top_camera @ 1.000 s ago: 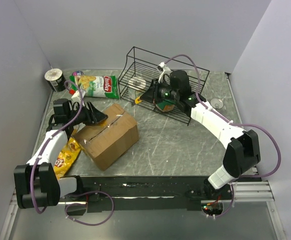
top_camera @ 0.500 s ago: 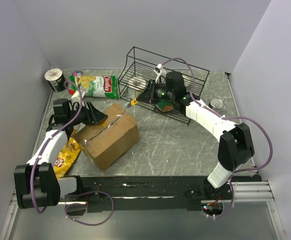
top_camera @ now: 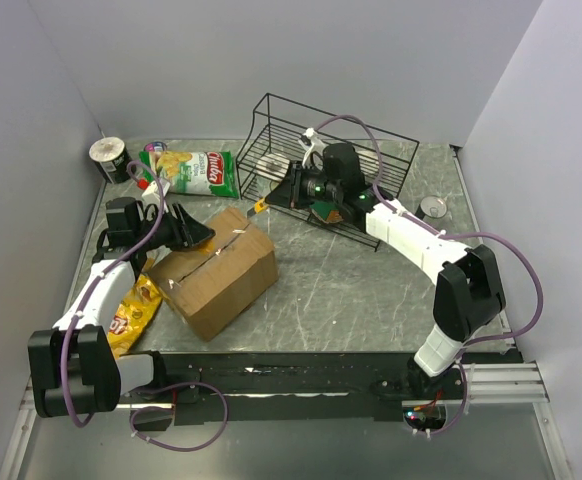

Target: Unpack the express box

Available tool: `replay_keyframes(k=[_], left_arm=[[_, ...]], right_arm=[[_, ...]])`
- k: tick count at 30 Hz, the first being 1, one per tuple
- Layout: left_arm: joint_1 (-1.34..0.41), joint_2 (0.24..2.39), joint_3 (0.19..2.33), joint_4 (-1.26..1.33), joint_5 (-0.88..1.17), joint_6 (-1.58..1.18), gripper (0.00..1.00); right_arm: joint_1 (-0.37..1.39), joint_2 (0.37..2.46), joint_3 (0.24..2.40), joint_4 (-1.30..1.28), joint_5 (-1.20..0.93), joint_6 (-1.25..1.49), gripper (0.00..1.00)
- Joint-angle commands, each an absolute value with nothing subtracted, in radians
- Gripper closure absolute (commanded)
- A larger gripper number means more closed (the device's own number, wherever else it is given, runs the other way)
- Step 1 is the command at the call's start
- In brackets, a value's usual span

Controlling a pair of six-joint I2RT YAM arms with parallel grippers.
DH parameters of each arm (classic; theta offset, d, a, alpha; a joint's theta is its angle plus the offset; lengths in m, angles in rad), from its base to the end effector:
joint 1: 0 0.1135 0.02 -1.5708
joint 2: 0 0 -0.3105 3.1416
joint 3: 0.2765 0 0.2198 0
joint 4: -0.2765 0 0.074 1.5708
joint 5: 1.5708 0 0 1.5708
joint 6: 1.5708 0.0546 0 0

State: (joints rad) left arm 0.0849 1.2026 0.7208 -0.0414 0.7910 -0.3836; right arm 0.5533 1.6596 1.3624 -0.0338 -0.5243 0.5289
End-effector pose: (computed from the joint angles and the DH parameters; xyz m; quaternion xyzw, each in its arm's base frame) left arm 0.2233 -0.0200 0.3022 0.0020 0.8220 -0.3986 0.4068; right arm 0.3106 0.2240 0.3788 -0.1601 0.7842 0.4698 0.3723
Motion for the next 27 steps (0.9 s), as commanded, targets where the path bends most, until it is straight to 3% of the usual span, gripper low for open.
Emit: replay_keyframes(k=[1, 9, 11, 12, 15, 27], left_arm=[[0.103, 1.218, 0.724, -0.069, 0.716, -0.359, 0.5], [0.106, 1.221, 0.716, -0.06, 0.709, -0.36, 0.55], [0.106, 1.223, 0.715, -0.055, 0.709, -0.357, 0.65], [0.106, 1.226, 0.715, -0.054, 0.707, -0.356, 0.8], [0.106, 1.229, 0.712, -0.054, 0.692, -0.344, 0.99], [0.115, 1.226, 0.712, -0.058, 0.624, -0.341, 0.99]], right_arm=[[0.569, 1.657, 1.414, -0.061, -0.46, 0.476, 1.0], [0.577, 1.631, 1.39, -0.094, -0.456, 0.437, 1.0], [0.578, 1.617, 1.378, -0.11, -0.459, 0.431, 1.0], [0.58, 1.609, 1.373, -0.115, -0.462, 0.425, 1.0], [0.58, 1.58, 1.35, -0.136, -0.465, 0.414, 1.0], [0.58, 1.494, 1.266, -0.195, -0.483, 0.39, 1.0]])
